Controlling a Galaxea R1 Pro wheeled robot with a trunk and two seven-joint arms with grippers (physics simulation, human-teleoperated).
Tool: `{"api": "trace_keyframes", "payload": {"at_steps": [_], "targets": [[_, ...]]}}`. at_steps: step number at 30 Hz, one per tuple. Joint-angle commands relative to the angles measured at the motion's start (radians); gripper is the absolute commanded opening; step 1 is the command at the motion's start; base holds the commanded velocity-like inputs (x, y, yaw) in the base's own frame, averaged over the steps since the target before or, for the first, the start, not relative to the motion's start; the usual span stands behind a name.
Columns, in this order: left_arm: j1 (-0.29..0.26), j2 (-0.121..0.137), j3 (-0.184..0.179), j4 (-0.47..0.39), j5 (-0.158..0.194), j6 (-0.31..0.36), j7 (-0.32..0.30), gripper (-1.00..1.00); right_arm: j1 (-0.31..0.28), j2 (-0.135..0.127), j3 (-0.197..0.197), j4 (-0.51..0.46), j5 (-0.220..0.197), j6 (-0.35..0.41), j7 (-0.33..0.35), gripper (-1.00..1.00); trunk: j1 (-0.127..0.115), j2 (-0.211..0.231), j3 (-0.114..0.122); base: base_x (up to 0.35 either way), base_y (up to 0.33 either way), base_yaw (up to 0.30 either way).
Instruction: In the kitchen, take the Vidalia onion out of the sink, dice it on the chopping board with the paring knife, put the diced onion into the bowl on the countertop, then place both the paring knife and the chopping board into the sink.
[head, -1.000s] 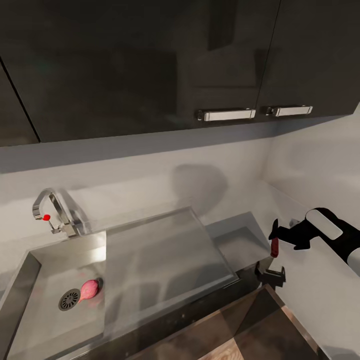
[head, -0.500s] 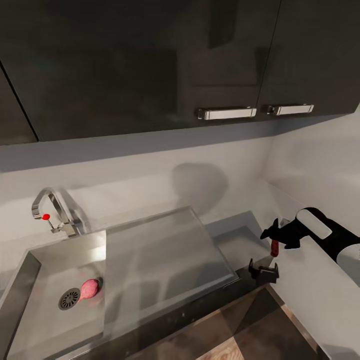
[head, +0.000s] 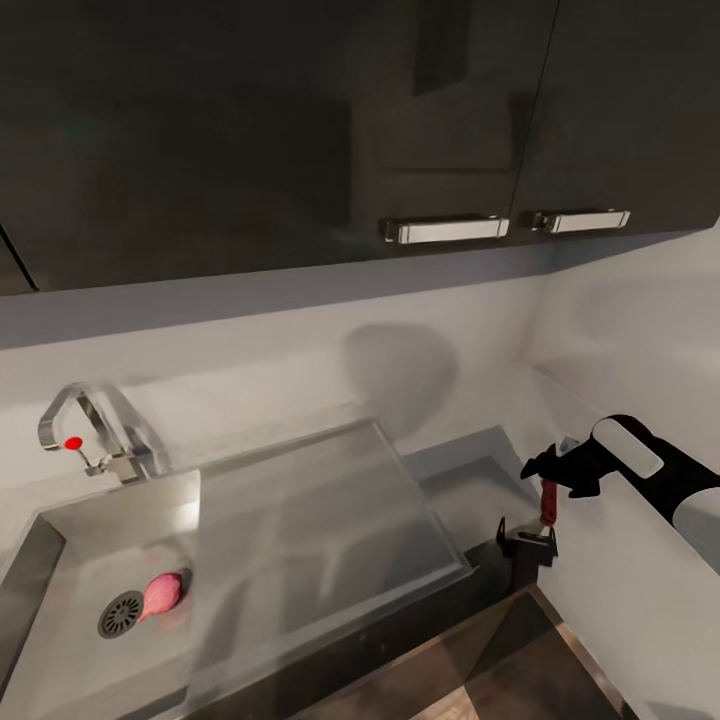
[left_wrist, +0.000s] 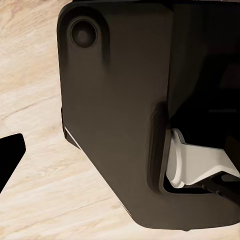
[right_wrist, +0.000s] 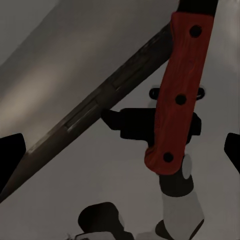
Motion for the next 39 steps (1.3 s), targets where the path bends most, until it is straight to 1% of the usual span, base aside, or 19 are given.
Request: {"api": "trace_keyframes", "payload": {"at_steps": [1,12,14,16,19,25,39], "targets": [[0.000,0.000,0.000,0.000,0.001,-0.003,0.001,1.00,-0.002,-0.001,0.006,-0.002,-0.011,-0.001,-0.008,1.00,0.001,-0.002,-0.002,0.016,-0.011,0.000],[-0.001,0.000,0.000,0.000,0.001,-0.003,0.001,1.00,-0.001,-0.001,0.004,0.001,-0.006,0.000,-0.010,1.00,0.001,-0.002,-0.002,0.003,-0.002,0.000],[-0.001,0.000,0.000,0.000,0.001,-0.003,0.001,1.00,-0.001,-0.001,0.003,0.007,-0.005,-0.001,-0.023,1.00,0.001,-0.002,-0.002,0.000,0.000,0.000],[0.000,0.000,-0.001,0.000,0.001,-0.003,0.001,1.00,-0.001,0.003,0.002,0.009,-0.006,-0.001,-0.039,1.00,0.001,-0.002,-0.002,0.000,0.000,0.000],[0.000,0.000,-0.001,0.000,0.001,-0.003,0.001,1.00,-0.001,0.021,0.002,0.017,-0.006,-0.002,-0.075,1.00,0.001,-0.002,-0.002,0.000,0.000,0.000],[0.000,0.000,-0.001,0.001,0.001,-0.003,0.001,1.00,-0.001,0.045,0.002,0.025,-0.006,-0.001,-0.099,1.00,0.001,-0.002,-0.002,0.000,0.000,0.000],[0.000,0.000,-0.001,0.001,0.001,-0.002,0.001,1.00,0.000,0.049,0.002,0.026,-0.006,0.001,-0.102,1.00,0.001,-0.002,-0.002,0.000,0.000,0.000]]}}
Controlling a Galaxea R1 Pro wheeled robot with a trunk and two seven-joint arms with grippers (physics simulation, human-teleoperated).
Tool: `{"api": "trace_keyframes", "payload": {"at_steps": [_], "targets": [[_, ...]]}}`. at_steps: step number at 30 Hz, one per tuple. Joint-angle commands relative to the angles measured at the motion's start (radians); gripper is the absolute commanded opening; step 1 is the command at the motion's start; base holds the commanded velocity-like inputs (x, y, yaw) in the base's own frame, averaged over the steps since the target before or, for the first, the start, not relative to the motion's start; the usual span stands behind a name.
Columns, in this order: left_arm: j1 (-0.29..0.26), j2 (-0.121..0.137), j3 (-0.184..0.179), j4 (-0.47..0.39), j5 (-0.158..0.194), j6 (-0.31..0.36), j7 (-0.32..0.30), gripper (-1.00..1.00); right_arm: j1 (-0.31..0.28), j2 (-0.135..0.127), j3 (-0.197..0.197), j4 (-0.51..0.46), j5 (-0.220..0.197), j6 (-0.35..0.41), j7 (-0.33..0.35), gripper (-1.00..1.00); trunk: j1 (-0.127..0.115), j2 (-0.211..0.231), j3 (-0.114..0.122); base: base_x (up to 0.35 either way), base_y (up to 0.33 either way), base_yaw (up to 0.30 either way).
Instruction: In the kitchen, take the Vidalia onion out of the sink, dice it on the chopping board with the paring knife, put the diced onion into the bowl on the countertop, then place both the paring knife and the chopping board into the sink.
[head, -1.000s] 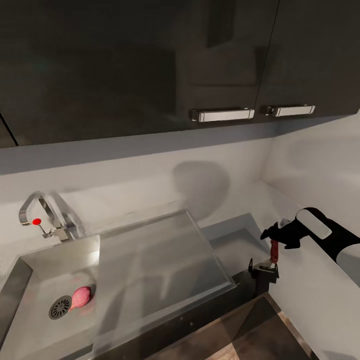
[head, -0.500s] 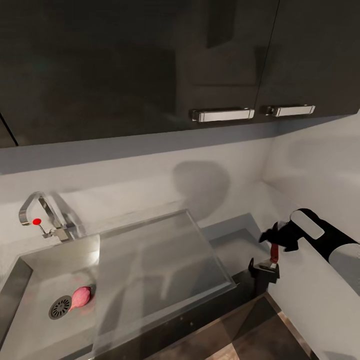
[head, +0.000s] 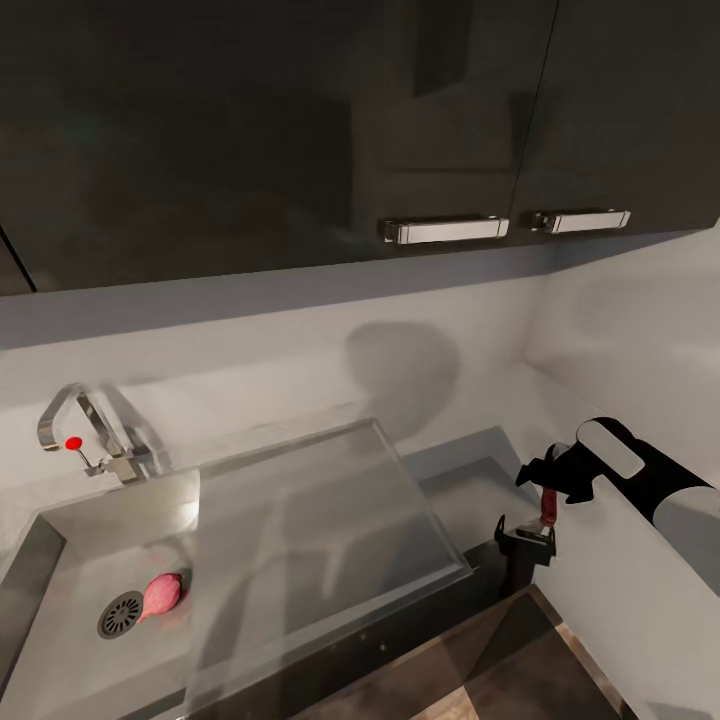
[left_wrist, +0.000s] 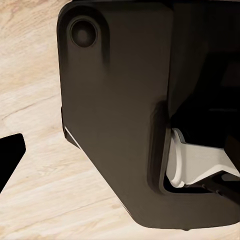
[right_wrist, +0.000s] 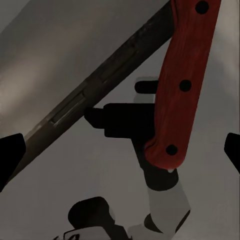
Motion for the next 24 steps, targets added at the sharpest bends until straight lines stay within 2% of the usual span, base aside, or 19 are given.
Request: {"api": "trace_keyframes", "payload": {"at_steps": [1,4,8,24], "targets": [[0.000,0.000,0.000,0.000,0.001,-0.002,0.001,1.00,-0.002,-0.001,0.008,-0.002,-0.011,0.000,-0.036,1.00,0.001,-0.002,-0.002,0.000,0.000,0.000],[0.000,0.000,0.000,0.000,0.001,-0.003,0.001,1.00,-0.002,-0.001,0.007,-0.002,-0.011,-0.001,-0.103,1.00,0.001,-0.002,-0.002,0.026,0.000,0.000],[0.000,0.000,0.000,0.000,0.001,-0.003,0.001,1.00,-0.002,-0.001,0.007,-0.002,-0.014,-0.003,-0.138,1.00,0.001,-0.002,-0.002,0.020,0.000,0.000],[0.000,0.000,0.000,0.000,0.001,-0.003,0.001,1.00,-0.003,-0.001,0.007,-0.002,-0.018,-0.018,-0.147,1.00,0.001,-0.002,-0.009,0.001,0.000,0.000]]}}
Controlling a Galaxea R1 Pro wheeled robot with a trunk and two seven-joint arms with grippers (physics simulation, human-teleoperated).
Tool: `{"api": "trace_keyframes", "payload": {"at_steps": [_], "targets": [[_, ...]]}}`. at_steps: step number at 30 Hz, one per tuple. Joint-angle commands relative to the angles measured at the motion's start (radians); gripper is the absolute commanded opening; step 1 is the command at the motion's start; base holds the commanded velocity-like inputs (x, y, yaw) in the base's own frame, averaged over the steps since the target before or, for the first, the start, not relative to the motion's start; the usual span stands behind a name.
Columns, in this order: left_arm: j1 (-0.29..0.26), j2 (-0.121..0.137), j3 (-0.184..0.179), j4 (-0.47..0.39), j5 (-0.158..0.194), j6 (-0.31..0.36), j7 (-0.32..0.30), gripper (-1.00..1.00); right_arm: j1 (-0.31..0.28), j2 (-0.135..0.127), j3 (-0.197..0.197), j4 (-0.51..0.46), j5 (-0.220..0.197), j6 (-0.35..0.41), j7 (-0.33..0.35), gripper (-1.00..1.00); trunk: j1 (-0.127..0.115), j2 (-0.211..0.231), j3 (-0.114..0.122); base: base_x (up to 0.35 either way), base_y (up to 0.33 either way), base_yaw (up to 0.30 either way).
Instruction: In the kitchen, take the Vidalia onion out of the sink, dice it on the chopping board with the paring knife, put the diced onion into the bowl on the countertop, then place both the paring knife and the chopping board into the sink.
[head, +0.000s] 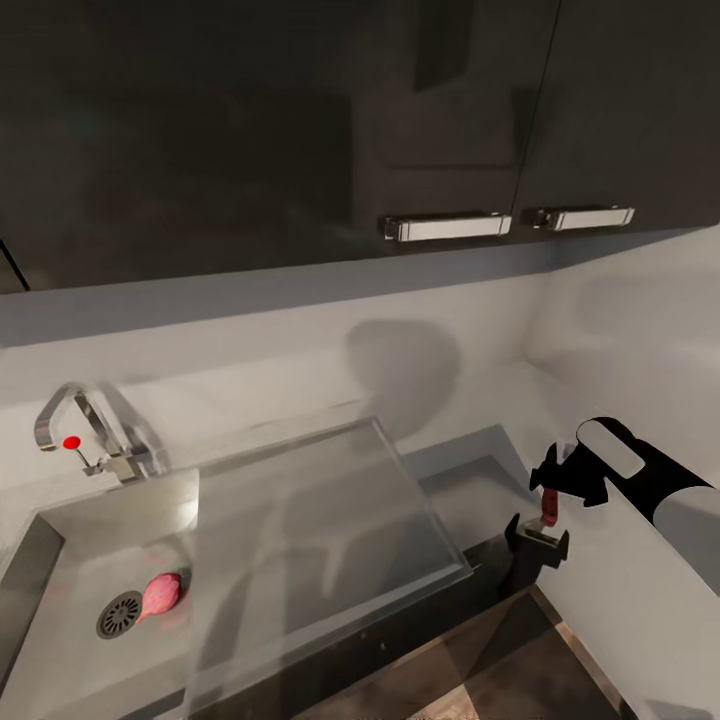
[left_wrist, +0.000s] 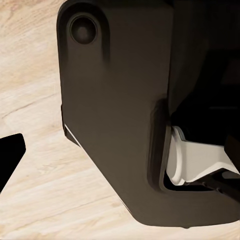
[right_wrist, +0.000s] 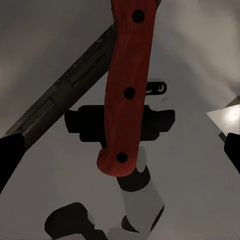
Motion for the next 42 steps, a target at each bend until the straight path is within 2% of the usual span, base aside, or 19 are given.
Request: {"api": "trace_keyframes", "payload": {"at_steps": [1,30,42], "targets": [[0.000,0.000,0.000,0.000,0.001,-0.002,0.001,1.00,-0.002,-0.001,0.007,-0.002,-0.011,-0.002,-0.008,1.00,0.001,-0.002,-0.004,0.000,0.000,0.000],[0.000,0.000,0.000,0.000,0.001,-0.003,0.001,1.00,-0.001,-0.001,0.007,-0.002,-0.011,-0.007,-0.008,1.00,0.001,-0.002,-0.049,0.000,0.000,0.000],[0.000,0.000,0.000,0.000,0.001,-0.003,0.001,1.00,-0.002,-0.001,0.007,-0.002,-0.011,-0.007,-0.008,1.00,0.001,-0.002,-0.051,0.082,0.000,0.000]]}}
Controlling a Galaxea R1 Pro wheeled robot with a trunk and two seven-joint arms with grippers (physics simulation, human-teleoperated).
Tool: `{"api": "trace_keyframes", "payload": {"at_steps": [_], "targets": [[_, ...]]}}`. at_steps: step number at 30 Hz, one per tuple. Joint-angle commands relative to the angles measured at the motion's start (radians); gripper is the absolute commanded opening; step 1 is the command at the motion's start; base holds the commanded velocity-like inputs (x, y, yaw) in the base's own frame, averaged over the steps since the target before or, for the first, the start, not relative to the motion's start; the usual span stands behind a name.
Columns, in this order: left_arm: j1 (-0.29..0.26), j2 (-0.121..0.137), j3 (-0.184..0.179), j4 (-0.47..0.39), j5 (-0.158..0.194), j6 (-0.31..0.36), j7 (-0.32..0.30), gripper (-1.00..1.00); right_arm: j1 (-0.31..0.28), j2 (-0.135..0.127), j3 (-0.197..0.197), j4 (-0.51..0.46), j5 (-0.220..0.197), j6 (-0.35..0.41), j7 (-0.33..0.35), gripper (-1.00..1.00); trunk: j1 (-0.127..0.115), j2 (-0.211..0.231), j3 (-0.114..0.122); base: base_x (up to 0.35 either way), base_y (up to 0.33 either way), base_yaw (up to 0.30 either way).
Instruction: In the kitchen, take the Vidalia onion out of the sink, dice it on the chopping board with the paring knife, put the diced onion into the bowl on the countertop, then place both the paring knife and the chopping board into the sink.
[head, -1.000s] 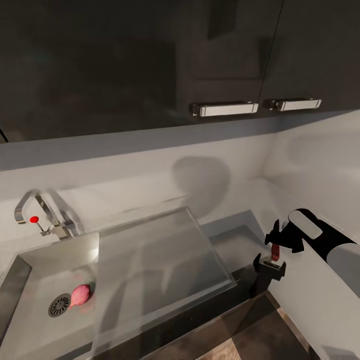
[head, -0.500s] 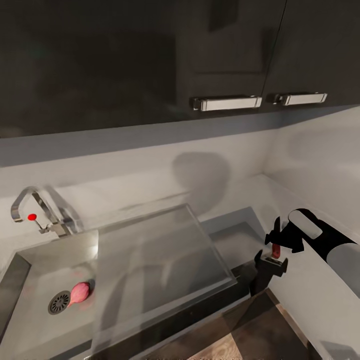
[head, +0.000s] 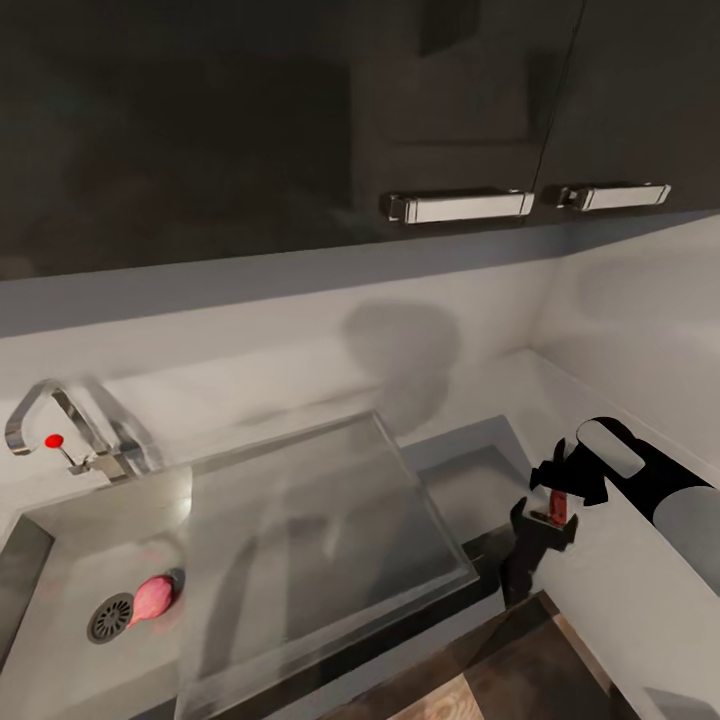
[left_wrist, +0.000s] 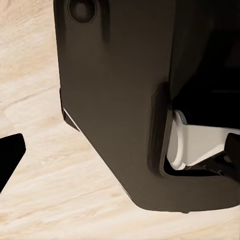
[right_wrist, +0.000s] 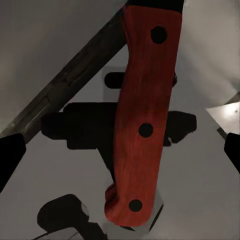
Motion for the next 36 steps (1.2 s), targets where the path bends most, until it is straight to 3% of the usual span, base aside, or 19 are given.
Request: {"api": "trace_keyframes", "payload": {"at_steps": [1,36], "targets": [[0.000,0.000,0.000,0.000,0.001,-0.002,0.001,1.00,-0.002,-0.001,0.007,-0.002,-0.011,0.000,-0.008,1.00,0.001,-0.002,-0.002,0.057,0.000,0.000],[0.000,0.000,0.000,0.000,0.001,-0.003,0.001,1.00,-0.001,-0.001,0.007,-0.002,-0.011,-0.002,-0.008,1.00,0.001,-0.002,-0.016,0.005,-0.018,0.000]]}}
